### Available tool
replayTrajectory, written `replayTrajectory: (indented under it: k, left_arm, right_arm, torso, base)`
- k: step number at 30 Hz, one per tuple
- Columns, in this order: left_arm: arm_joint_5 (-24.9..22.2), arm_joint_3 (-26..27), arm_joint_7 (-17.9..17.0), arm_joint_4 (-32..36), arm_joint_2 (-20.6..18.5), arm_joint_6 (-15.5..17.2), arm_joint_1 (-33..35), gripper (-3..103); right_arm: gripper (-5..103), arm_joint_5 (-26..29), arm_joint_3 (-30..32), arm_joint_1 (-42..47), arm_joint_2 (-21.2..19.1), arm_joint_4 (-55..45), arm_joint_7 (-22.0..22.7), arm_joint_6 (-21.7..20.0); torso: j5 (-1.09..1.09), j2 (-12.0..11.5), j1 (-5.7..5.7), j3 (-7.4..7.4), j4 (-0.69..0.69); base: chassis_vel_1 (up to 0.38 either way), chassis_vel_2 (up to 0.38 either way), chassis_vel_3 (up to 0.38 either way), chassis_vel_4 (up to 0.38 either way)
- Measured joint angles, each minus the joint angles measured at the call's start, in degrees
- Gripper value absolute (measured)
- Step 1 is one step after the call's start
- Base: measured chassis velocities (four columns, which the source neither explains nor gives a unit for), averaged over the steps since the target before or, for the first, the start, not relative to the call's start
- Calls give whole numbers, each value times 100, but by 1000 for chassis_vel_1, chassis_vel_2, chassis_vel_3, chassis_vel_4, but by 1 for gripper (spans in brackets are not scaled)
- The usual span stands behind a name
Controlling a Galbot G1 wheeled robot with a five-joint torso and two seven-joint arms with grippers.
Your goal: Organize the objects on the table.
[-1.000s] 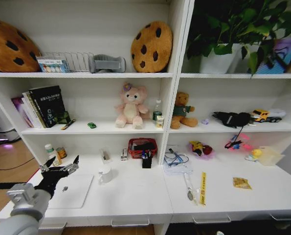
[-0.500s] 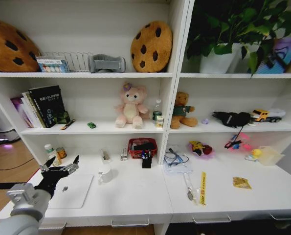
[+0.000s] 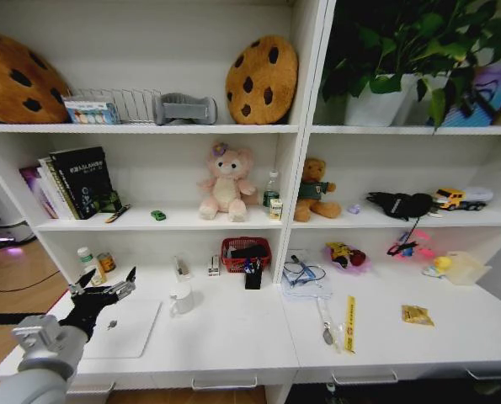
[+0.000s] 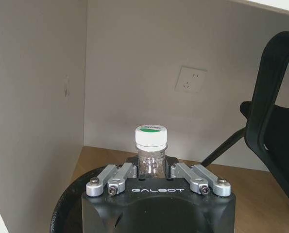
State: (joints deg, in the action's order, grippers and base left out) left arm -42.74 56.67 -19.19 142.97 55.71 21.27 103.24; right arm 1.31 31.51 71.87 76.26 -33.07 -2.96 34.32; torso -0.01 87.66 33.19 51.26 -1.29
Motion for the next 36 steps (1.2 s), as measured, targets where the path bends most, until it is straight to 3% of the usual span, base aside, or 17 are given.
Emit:
replayTrajectory:
  k: [2,4,6,7,9,10,13,14,16,19,20,23,27,28,33,35,36]
  left_arm:
    - [0,0,0,0,0,0,0,100]
    - [0,0,0,0,0,0,0,100]
    - [0,0,0,0,0,0,0,100]
    - [0,0,0,0,0,0,0,100]
    - [0,0,0,0,0,0,0,100]
    - [0,0,0,0,0,0,0,100]
    - [0,0,0,0,0,0,0,100]
    - [0,0,0,0,0,0,0,100]
    - [0,0,0,0,0,0,0,100]
    - [0,0,0,0,0,0,0,100]
    - [0,0,0,0,0,0,0,100]
    - [0,0,0,0,0,0,0,100]
    - [0,0,0,0,0,0,0,100]
    - [0,0,0,0,0,0,0,100]
    - [0,0,0,0,0,0,0,100]
    - [0,0,1,0,0,0,0,100]
    - [0,0,1,0,0,0,0,100]
  right_arm:
    - [28,-6,0,5,6,-7,4,1]
    - [44,-20,-1,14,16,6,50,2]
    - [44,-20,0,11,19,20,87,16]
    - [54,-20,0,15,19,22,122,34]
    - [54,-22,0,23,19,20,135,57]
    - [66,-25,0,62,15,-16,143,99]
    - [66,-28,-2,120,7,-76,144,134]
    - [77,-63,-14,268,-18,-219,166,178]
    - [88,-481,-4,589,-52,-413,534,293]
    - [88,-632,12,742,-72,-495,619,340]
    - [97,-710,25,999,-115,-634,692,410]
    - [100,-665,20,1596,-226,-977,823,623]
    - [100,-317,129,2954,-372,-2574,941,922]
    - [100,-317,129,2954,-372,-2574,941,922]
    - [100,61,203,4375,-497,-4819,871,770]
    - [100,170,382,5503,-613,-6517,913,722]
    - [100,170,382,5503,-613,-6517,913,722]
  torso:
    - [0,0,0,0,0]
    - [0,1,0,0,0]
    - [1,1,0,0,0]
    - [1,1,0,0,0]
    - [1,1,0,0,0]
    - [1,1,0,0,0]
    - [1,1,0,-1,0]
    - [1,1,0,-1,1]
    - [2,1,0,-1,0]
    - [2,1,0,-1,0]
    - [2,1,0,-1,0]
    - [1,1,0,-1,-2]
    - [-1,1,-2,-1,-1]
    - [-1,1,-2,-1,-1]
    - [2,2,-2,-2,1]
    - [-1,2,-2,-1,-2]
    - [-1,2,-2,-1,-2]
  base:
    - [0,0,0,0]
    - [0,0,0,0]
    - [0,0,0,0]
    - [0,0,0,0]
    - [0,0,0,0]
    - [0,0,0,0]
    - [0,0,0,0]
    - [0,0,0,0]
    - [0,0,0,0]
    - [0,0,0,0]
    - [0,0,0,0]
    - [0,0,0,0]
    - [0,0,0,0]
    - [0,0,0,0]
    - [0,0,0,0]
    - [0,0,0,0]
    - [0,0,0,0]
